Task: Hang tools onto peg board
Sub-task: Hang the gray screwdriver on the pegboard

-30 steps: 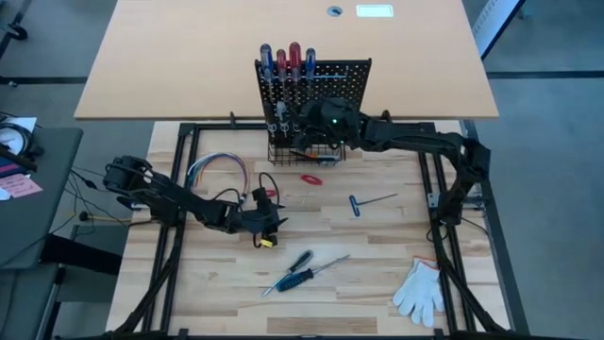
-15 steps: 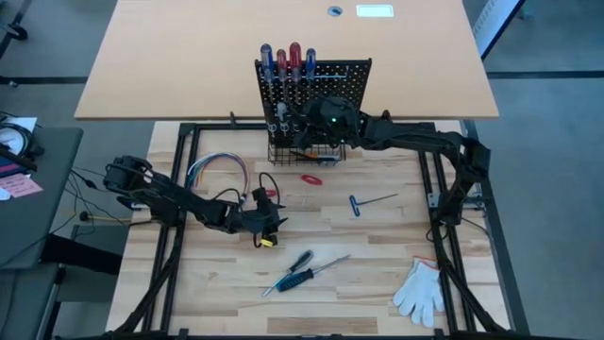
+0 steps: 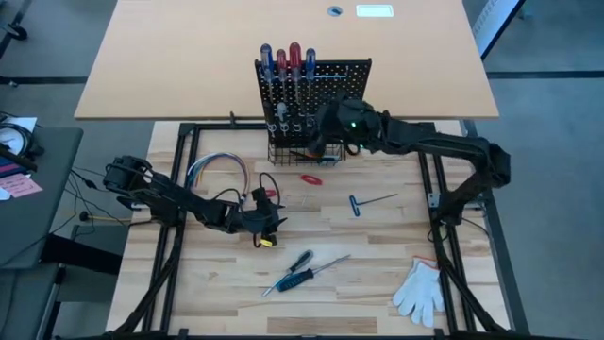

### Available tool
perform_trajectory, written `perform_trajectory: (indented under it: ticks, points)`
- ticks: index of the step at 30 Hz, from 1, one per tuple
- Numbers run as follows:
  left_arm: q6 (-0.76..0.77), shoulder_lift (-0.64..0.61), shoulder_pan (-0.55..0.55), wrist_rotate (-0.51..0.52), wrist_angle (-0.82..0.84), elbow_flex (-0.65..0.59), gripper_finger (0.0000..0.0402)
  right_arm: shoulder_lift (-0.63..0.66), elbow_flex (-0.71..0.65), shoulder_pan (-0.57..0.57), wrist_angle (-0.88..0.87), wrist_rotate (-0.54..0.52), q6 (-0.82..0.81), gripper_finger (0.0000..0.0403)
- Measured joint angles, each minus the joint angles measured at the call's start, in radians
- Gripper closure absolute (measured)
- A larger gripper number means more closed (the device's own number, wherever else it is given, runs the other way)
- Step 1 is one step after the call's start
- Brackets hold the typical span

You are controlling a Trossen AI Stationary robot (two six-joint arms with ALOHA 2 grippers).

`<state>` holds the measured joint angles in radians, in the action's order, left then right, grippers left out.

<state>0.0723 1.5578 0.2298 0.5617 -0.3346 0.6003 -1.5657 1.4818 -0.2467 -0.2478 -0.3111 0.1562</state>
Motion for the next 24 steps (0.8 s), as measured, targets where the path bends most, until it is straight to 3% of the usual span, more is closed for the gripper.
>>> perform_trajectory:
  ticks: [5, 11, 16, 20, 24]
  points:
    - [0.000, 0.000, 0.000, 0.001, 0.027, 0.000, 0.0233, 0.055, -0.043, 0.087, -0.080, 0.001, 0.056, 0.0164]
    - [0.002, 0.000, 0.000, 0.001, 0.039, 0.000, 0.0233, 0.137, -0.278, 0.189, 0.016, 0.052, 0.021, 0.0164]
    - [-0.029, 0.000, 0.000, 0.002, 0.033, 0.000, 0.0233, 0.120, -0.528, 0.290, 0.267, 0.191, -0.122, 0.0164]
    - [-0.057, 0.000, 0.000, 0.002, -0.005, 0.000, 0.0233, -0.009, -0.684, 0.382, 0.599, 0.237, -0.181, 0.0164]
    - [-0.062, 0.000, 0.004, 0.001, -0.024, 0.001, 0.0233, -0.179, -0.722, 0.440, 0.893, 0.237, -0.185, 0.0164]
